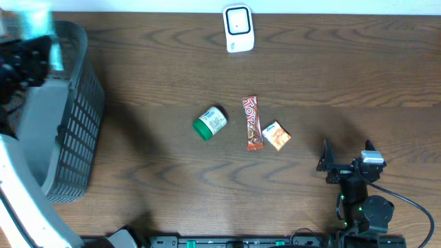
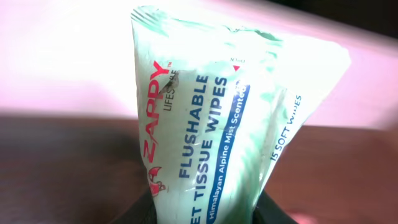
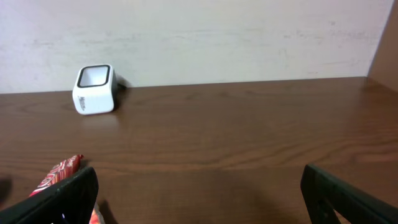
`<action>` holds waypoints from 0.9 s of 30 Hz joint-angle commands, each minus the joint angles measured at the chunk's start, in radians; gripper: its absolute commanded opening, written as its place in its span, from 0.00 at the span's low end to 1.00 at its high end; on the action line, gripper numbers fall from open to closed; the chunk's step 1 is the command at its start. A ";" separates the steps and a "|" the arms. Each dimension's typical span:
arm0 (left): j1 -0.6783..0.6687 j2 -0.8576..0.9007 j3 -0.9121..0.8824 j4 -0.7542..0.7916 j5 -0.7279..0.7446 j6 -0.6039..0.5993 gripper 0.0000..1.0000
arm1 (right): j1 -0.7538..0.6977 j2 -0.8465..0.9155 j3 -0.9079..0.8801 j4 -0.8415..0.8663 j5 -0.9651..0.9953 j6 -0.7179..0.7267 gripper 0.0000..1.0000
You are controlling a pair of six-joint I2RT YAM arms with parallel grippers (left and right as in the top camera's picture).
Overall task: Scan the item barcode
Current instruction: 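Carry the wipes packet toward the scanner and release it on the table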
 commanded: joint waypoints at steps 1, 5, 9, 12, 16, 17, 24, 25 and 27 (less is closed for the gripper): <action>-0.159 -0.041 0.010 -0.019 0.314 -0.069 0.29 | 0.011 -0.005 -0.001 -0.003 0.001 0.013 0.99; -0.411 -0.028 0.006 -0.034 0.297 -0.055 0.29 | 0.011 -0.005 -0.001 -0.003 0.002 0.012 0.99; -0.668 0.024 0.006 -0.034 0.209 -0.008 0.30 | 0.011 -0.005 -0.001 -0.003 0.002 0.013 0.99; -0.853 0.087 0.006 -0.034 0.063 0.005 0.30 | 0.011 -0.005 -0.001 -0.003 0.001 0.013 0.99; -1.045 0.195 0.006 -0.030 -0.113 0.053 0.30 | 0.011 -0.005 -0.001 -0.003 0.001 0.013 0.99; -1.079 0.222 0.006 -0.025 -0.145 0.063 0.30 | 0.011 -0.005 -0.001 -0.003 0.001 0.013 0.99; -1.269 0.448 0.006 0.025 -0.305 0.066 0.34 | 0.011 -0.005 -0.001 -0.003 0.002 0.013 0.99; -1.285 0.475 0.006 0.040 -0.321 0.065 0.34 | 0.011 -0.005 -0.001 -0.003 0.002 0.013 0.99; -1.310 0.523 0.006 0.079 -0.343 0.065 0.34 | 0.011 -0.005 -0.001 -0.003 0.001 0.012 0.99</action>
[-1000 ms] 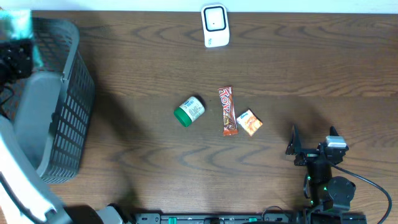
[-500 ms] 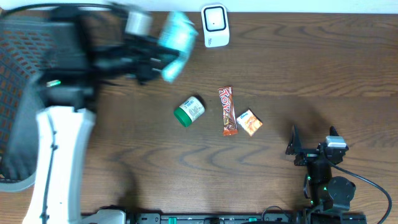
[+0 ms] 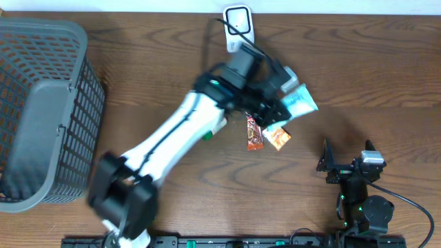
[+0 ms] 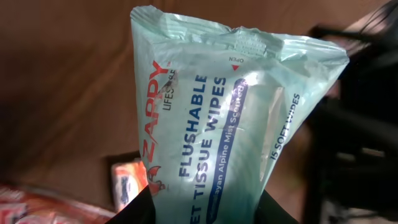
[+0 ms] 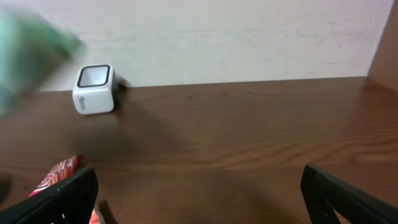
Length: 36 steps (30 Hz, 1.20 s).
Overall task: Scan the item barcode
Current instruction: 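Carry the wipes packet toward the scanner and release it on the table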
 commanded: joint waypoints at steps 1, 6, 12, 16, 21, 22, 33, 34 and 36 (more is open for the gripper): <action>-0.040 0.075 0.006 0.060 -0.099 0.021 0.34 | 0.011 -0.005 -0.001 -0.003 0.001 0.013 0.99; -0.062 0.153 0.006 0.177 -0.199 0.021 0.35 | 0.011 -0.005 -0.001 -0.003 0.001 0.013 0.99; -0.061 0.257 0.006 0.288 -0.426 0.021 0.35 | 0.011 -0.005 -0.001 -0.003 0.001 0.013 0.99; -0.062 0.335 0.006 0.457 -0.491 -0.024 0.35 | 0.011 -0.005 -0.001 -0.003 0.001 0.013 0.99; -0.064 0.383 0.006 0.568 -0.491 -0.175 0.40 | 0.011 -0.005 -0.001 -0.003 0.001 0.013 0.99; -0.064 0.385 0.006 0.569 -0.491 -0.188 0.40 | 0.011 -0.005 -0.001 -0.003 0.001 0.013 0.99; -0.064 0.372 0.006 0.495 -0.377 -0.282 0.99 | 0.011 -0.005 -0.001 -0.003 0.002 0.013 0.99; -0.065 0.365 0.006 0.489 -0.377 -0.299 0.97 | 0.011 -0.005 -0.001 -0.003 0.001 0.013 0.99; -0.066 0.344 0.006 0.483 -0.378 -0.303 0.98 | 0.011 -0.005 -0.001 -0.003 0.001 0.013 0.99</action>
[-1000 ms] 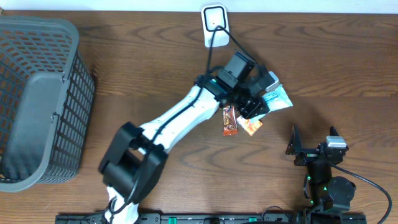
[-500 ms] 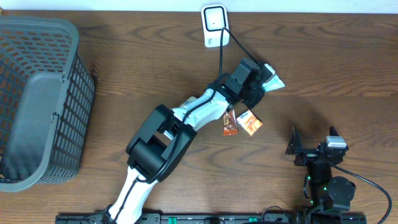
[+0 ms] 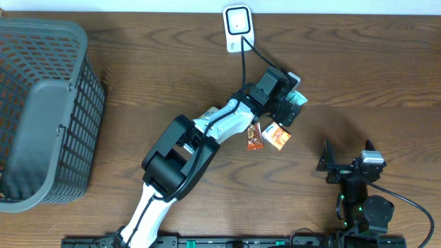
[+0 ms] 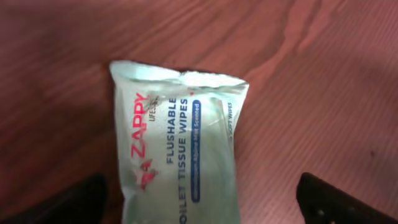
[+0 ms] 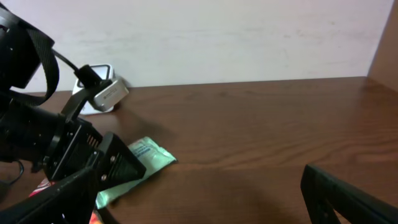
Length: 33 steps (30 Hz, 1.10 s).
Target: Scan the item barcode
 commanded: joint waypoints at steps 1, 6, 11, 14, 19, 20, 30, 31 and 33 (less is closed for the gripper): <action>-0.002 -0.055 0.009 -0.011 0.028 -0.049 0.98 | 0.011 -0.005 -0.001 -0.003 0.001 0.013 0.99; -0.002 -0.174 0.009 -0.020 0.023 -0.048 0.98 | 0.011 -0.005 -0.001 -0.003 0.002 0.013 0.99; 0.011 -0.345 0.010 -0.034 -0.149 -0.040 0.98 | 0.011 -0.005 -0.001 -0.003 0.001 0.012 0.99; 0.047 -0.492 0.010 -0.106 -0.282 0.032 0.98 | 0.011 -0.005 -0.001 -0.003 0.001 0.013 0.99; 0.137 -0.673 0.010 -0.261 -0.317 0.137 0.98 | 0.011 -0.005 -0.001 -0.003 0.001 0.012 0.99; 0.163 -0.711 0.010 -0.291 -0.317 0.168 0.98 | 0.011 -0.005 -0.001 -0.003 0.001 0.013 0.99; 0.517 -1.011 0.010 -0.337 -0.317 0.322 0.98 | 0.011 -0.005 -0.001 -0.003 0.001 0.013 0.99; 0.559 -1.035 0.010 -0.322 -0.317 0.336 0.98 | 0.011 -0.005 -0.001 -0.003 0.002 0.012 0.99; 0.634 -1.073 0.010 -0.296 -0.317 0.338 0.98 | 0.011 -0.005 -0.001 -0.003 0.001 0.013 0.99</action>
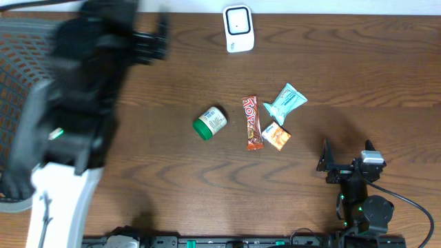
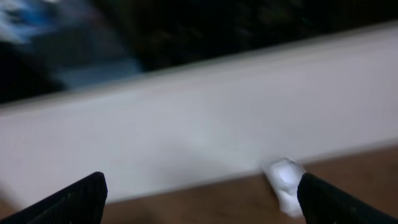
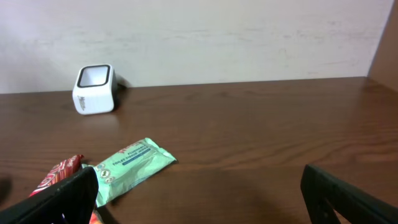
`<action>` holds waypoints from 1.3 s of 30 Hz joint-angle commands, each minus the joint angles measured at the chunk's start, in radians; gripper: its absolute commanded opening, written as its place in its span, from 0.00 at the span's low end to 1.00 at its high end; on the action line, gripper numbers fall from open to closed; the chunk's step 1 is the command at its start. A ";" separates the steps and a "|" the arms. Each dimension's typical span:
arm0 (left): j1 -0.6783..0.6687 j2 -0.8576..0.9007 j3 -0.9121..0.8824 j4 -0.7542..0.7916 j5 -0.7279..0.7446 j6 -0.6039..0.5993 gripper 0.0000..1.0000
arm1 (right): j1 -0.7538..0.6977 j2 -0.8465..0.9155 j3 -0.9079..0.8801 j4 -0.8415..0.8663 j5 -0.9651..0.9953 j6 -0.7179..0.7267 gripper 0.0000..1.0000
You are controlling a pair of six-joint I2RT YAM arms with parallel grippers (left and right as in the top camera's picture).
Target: Scan the item barcode
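Note:
The pale green wipes pack (image 1: 284,103) lies flat on the table, right of a chocolate bar (image 1: 252,122). It also shows in the right wrist view (image 3: 127,167), label side up. The white scanner (image 1: 238,27) stands at the back edge and is a blur in the left wrist view (image 2: 285,183). My left gripper (image 1: 160,43) is blurred at the back left, far from the pack. It is open with nothing between its fingers (image 2: 199,205). My right gripper (image 1: 346,153) rests open near the front right (image 3: 199,199).
A green-capped bottle (image 1: 209,122) lies left of the chocolate bar, and a small orange packet (image 1: 277,136) lies just below the wipes pack. A grey mesh basket (image 1: 24,48) stands at the far left, largely hidden by my left arm.
My left gripper was open just over the wipes pack beside the chocolate bar. It is now at the back left near the basket. The pack stays on the table. The right arm is unmoved.
My left gripper held the wipes pack up at the far left by the basket. Then it held the pack over the middle, in front of the scanner. Then the pack lay on the table under the open gripper. Now the arm is back at the left, its gripper holding nothing.

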 commanded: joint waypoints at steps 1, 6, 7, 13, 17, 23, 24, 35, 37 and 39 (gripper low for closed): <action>0.118 -0.072 0.006 0.024 -0.009 0.060 0.98 | 0.011 -0.005 -0.001 -0.002 0.001 0.012 0.99; 0.241 -0.133 0.006 -0.034 -0.009 0.060 0.98 | 0.011 -0.005 -0.001 -0.003 0.001 0.013 0.99; 0.257 -0.140 0.006 -0.052 -0.008 0.060 0.98 | 0.011 -0.005 -0.001 -0.003 0.001 0.013 0.99; 0.285 -0.145 0.006 -0.173 -0.008 0.069 0.98 | 0.011 -0.005 -0.001 -0.003 0.001 0.012 0.99; 0.284 -0.171 0.006 -0.229 -0.008 0.086 0.98 | 0.011 -0.005 -0.001 -0.003 0.001 0.013 0.99; 0.285 -0.254 0.006 -0.232 -0.008 0.085 0.98 | 0.011 -0.005 -0.001 -0.003 0.001 0.013 0.99; 0.284 -0.268 0.006 -0.231 -0.008 0.085 0.98 | 0.011 -0.005 -0.001 -0.002 0.001 0.013 0.99; 0.285 -0.468 0.006 -0.255 -0.004 0.081 0.98 | 0.011 -0.005 -0.001 -0.003 0.002 0.013 0.99; 0.285 -0.512 0.006 -0.265 -0.004 0.080 0.98 | 0.011 -0.005 -0.001 -0.003 0.001 0.013 0.99; 0.285 -0.558 0.005 -0.274 -0.004 0.080 0.98 | 0.011 -0.005 -0.001 -0.003 0.001 0.013 0.99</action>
